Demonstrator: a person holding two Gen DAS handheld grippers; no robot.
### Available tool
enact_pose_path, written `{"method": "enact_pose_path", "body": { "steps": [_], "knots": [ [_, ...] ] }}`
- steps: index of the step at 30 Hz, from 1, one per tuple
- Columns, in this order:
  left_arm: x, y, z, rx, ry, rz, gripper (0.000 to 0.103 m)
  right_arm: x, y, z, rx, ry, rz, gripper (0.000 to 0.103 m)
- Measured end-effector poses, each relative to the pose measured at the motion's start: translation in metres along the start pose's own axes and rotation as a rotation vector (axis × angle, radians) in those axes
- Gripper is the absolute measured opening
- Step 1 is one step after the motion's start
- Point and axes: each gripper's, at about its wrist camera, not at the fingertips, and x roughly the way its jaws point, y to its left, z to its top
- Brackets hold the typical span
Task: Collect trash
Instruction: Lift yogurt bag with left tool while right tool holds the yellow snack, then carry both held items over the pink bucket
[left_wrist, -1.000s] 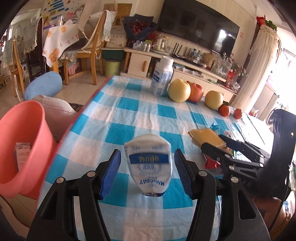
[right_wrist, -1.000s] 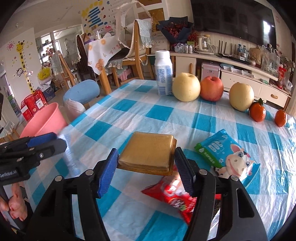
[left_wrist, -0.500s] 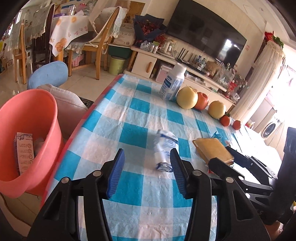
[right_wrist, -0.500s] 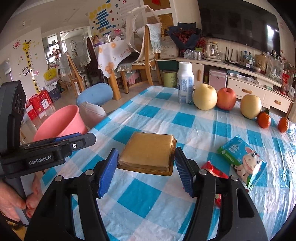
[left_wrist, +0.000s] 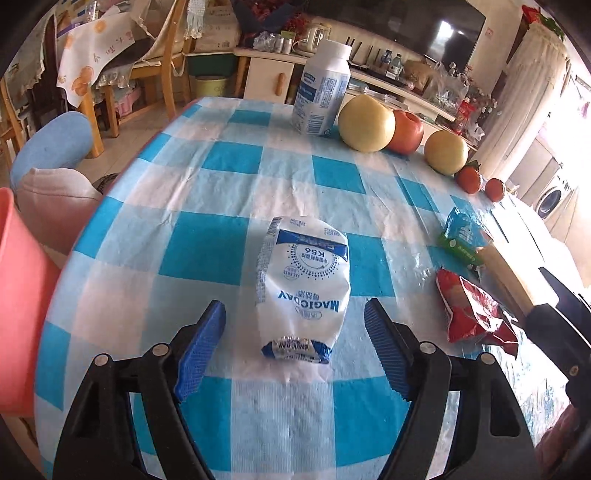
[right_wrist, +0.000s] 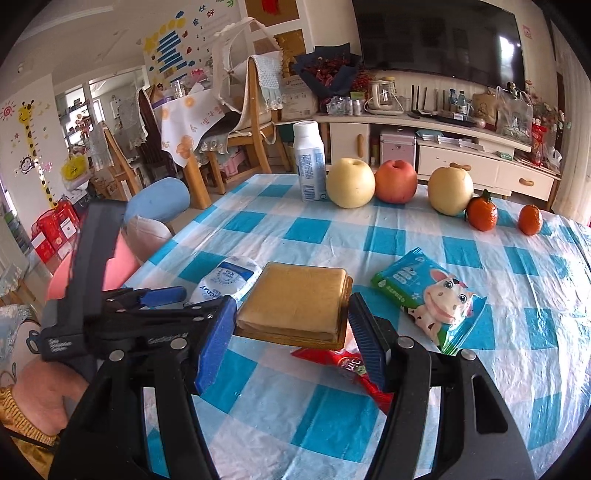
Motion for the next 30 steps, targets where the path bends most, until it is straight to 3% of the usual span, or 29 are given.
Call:
{"method": "enact_pose_path", "body": {
  "steps": [2, 6, 13, 19, 25, 26, 27, 30],
  "knots": [
    [0.001, -0.001, 0.002, -0.003, -0.007, 0.002, 0.075, 0.000, -0.002, 0.000, 0.003, -0.001, 0.003, 0.063],
    [0.002, 0.003, 0.003, -0.034, -0.011, -0.002, 0.055, 0.003, -0.002, -0.001, 0.005, 0.000, 0.012, 0.063],
    [-0.007, 0.013, 0.004, -0.097, -0.024, -0.029, 0.053, 0.009, 0.009, -0.002, -0.010, 0.015, 0.025, 0.063],
    [-0.045, 0.034, 0.012, -0.167, -0.118, -0.031, 0.053, 0.010, 0.033, 0.003, -0.042, 0.019, 0.060, 0.063],
    [-0.100, 0.080, 0.019, -0.270, -0.246, 0.038, 0.052, 0.015, 0.079, 0.017, -0.100, 0.015, 0.137, 0.063],
    [-0.108, 0.091, 0.018, -0.295, -0.263, 0.059, 0.050, 0.016, 0.090, 0.020, -0.117, 0.012, 0.155, 0.063],
    [-0.117, 0.104, 0.017, -0.323, -0.282, 0.084, 0.041, 0.016, 0.101, 0.023, -0.135, 0.007, 0.171, 0.063],
    [-0.142, 0.145, 0.011, -0.424, -0.330, 0.140, 0.040, 0.019, 0.140, 0.034, -0.205, -0.007, 0.226, 0.063]
  ]
}}
